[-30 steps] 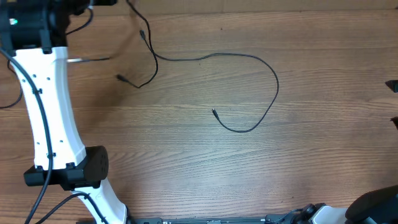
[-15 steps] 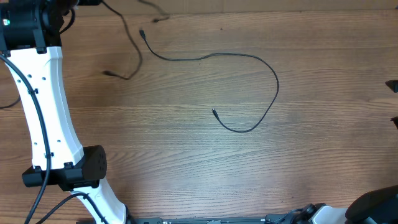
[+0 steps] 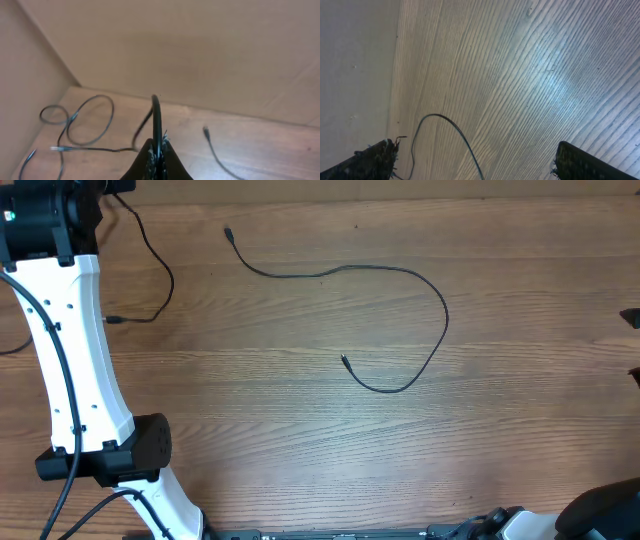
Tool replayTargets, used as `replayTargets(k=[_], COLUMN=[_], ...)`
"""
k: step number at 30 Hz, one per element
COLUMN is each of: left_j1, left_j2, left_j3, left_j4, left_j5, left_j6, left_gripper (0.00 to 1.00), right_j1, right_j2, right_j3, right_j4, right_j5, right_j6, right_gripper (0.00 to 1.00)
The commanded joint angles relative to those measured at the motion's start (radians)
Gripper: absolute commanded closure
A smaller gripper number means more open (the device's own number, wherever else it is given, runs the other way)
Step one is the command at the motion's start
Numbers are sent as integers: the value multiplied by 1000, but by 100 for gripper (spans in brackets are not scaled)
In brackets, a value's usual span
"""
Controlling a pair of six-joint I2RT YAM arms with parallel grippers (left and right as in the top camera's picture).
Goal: Untangle cables
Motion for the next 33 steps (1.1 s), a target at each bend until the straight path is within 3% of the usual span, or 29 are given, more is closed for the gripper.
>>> replayTargets(k=[1, 17, 25, 33], left_j1=[8, 132, 137, 143], left_j2=[-18, -2, -2, 66], left_j3=[2, -11, -11, -13], left_j4=[-14, -128, -186, -97], left_j5=[-40, -23, -21, 21], left_j6=[11, -205, -206, -206], left_gripper=[96, 96, 96, 96], right_j1=[-1, -1, -1, -1], right_j2=[-14, -14, -14, -14], right_j3=[26, 26, 26, 26], right_j4=[3, 3, 3, 3], right_j5=[4, 4, 4, 4], right_j6=[2, 2, 2, 2], right_gripper=[0, 0, 0, 0])
